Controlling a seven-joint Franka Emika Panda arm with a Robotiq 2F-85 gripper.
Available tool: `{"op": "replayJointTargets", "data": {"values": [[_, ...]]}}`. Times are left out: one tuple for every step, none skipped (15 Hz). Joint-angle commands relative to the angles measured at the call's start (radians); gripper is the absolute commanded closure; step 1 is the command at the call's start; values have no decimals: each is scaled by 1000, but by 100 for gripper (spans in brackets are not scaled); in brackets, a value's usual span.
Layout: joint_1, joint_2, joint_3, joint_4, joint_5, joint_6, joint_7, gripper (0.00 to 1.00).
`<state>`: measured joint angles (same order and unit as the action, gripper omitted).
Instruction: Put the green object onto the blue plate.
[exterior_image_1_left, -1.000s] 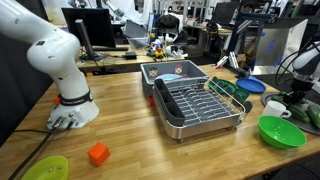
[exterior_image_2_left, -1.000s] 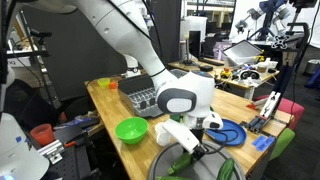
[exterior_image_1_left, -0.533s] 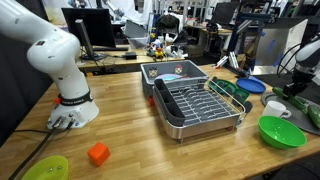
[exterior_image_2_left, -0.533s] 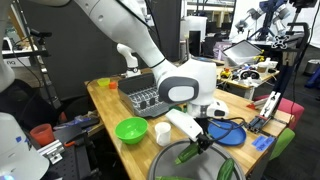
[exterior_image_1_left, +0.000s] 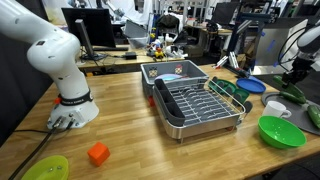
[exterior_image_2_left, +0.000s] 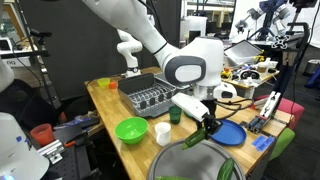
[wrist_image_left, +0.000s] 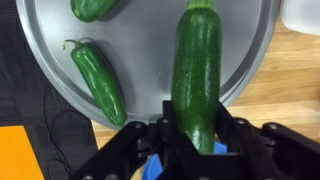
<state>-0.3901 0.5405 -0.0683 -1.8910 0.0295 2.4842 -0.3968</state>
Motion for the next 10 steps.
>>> {"op": "replayJointTargets", "data": {"values": [[-3, 16, 4, 61, 30, -77, -8, 83], [-4, 19, 7, 71, 36, -85, -11, 83], [-2, 22, 9, 79, 42, -89, -8, 83], [8, 7, -4, 48, 23, -56, -3, 83], [9, 9, -3, 51, 24, -57, -3, 58], [9, 11, -4, 51, 24, -57, -3, 58], [9, 13, -4, 51, 23, -57, -3, 58], [9, 14, -4, 51, 23, -56, -3, 58], [9, 14, -4, 51, 23, -56, -3, 58], [9, 14, -4, 51, 23, -56, -3, 58]]}}
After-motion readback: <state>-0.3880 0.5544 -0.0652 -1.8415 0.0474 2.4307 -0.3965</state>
